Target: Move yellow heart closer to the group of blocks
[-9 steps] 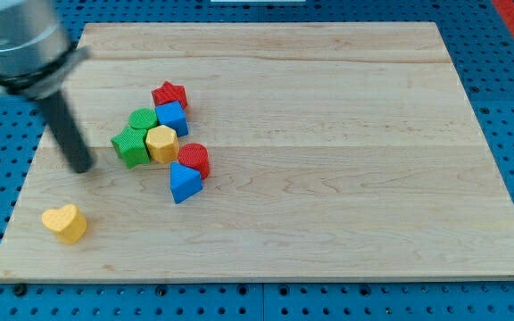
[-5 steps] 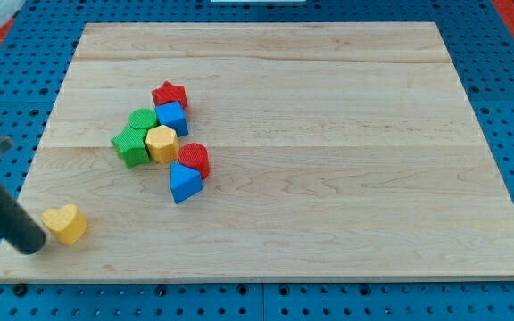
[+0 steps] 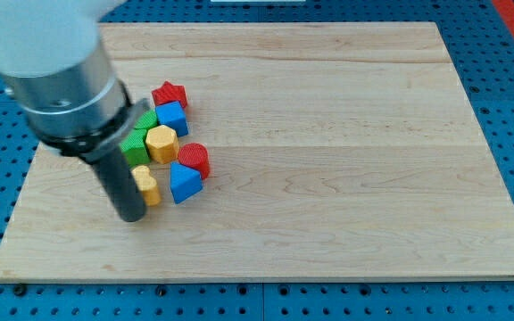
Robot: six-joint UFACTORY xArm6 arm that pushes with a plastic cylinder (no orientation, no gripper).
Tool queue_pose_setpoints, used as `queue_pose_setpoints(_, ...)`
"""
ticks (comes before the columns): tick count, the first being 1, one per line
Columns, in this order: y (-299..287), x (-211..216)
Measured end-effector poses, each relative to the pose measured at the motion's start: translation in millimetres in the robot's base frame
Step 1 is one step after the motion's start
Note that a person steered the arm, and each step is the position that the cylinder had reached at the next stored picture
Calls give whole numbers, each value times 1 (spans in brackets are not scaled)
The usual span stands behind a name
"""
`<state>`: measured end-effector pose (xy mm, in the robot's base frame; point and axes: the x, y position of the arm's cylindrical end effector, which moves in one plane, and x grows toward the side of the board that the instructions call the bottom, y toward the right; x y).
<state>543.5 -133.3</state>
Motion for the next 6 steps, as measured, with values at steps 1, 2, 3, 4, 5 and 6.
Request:
queue_pose_setpoints(1,0,-21)
queue_pose_setpoints(2,-8,-32)
queue_pose_setpoints(3,-20,-9)
queue_pose_setpoints(4,-25,26)
queue_pose_setpoints(5,12,19)
queue_pose_setpoints(6,15,-16)
